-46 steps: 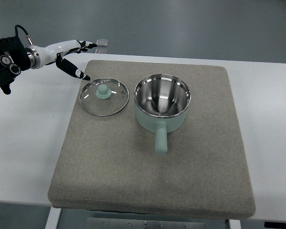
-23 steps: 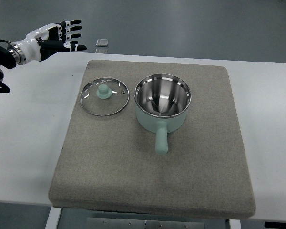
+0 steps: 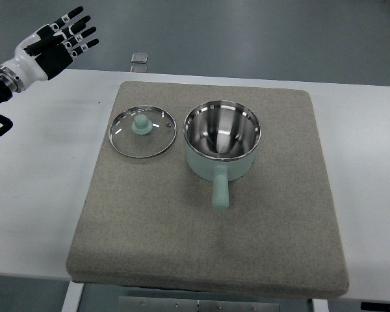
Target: Place lid left of pot with left hand
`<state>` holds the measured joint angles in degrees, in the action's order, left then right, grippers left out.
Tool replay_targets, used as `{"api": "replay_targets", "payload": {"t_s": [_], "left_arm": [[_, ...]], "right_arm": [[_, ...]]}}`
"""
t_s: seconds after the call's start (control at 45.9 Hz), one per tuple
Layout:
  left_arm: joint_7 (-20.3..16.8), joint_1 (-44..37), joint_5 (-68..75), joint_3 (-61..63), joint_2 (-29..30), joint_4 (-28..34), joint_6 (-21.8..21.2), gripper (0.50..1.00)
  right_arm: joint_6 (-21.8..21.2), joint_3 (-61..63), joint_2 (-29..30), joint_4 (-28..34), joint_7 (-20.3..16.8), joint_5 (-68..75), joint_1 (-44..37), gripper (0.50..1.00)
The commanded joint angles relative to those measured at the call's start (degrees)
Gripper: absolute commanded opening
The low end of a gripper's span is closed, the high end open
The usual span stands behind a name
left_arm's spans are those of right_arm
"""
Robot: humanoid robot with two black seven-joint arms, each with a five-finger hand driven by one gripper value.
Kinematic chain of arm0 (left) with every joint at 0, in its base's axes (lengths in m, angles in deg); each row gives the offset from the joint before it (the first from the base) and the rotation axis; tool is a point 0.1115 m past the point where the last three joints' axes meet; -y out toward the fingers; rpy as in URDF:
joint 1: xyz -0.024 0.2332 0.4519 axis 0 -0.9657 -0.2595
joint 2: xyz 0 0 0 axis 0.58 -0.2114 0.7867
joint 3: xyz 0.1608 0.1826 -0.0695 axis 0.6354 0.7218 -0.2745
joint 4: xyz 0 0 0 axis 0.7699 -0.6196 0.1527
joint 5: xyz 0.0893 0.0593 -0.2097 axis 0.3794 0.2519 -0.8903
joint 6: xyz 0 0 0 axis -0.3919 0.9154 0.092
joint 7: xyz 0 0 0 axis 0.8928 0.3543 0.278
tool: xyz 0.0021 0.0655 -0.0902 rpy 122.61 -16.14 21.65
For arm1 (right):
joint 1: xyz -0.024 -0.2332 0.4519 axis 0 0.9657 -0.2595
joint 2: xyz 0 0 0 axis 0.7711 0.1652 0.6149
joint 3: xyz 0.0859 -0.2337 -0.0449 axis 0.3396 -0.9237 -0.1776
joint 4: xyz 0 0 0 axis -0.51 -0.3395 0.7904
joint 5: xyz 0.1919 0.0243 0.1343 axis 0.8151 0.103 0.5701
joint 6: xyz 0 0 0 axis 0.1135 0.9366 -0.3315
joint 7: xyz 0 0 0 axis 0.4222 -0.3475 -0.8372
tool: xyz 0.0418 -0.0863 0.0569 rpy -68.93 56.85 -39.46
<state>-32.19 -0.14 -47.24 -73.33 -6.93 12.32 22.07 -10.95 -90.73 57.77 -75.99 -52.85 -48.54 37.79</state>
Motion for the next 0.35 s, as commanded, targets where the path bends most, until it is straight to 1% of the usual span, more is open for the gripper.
{"api": "replay_targets", "payload": {"t_s": [0.0, 0.327], "left_arm": [[0.9, -0.2, -3.3, 0.0, 0.1, 0.1, 0.3, 0.996], [1.0, -1.0, -3.3, 0.0, 0.6, 0.9, 2.2, 0.996]], "right_arm": [[-0.1, -0.1, 0.0, 0.4, 0.0, -0.1, 0.0, 0.924], [0.1, 0.2, 0.0, 1.1, 0.3, 0.0, 0.0, 0.924]]}}
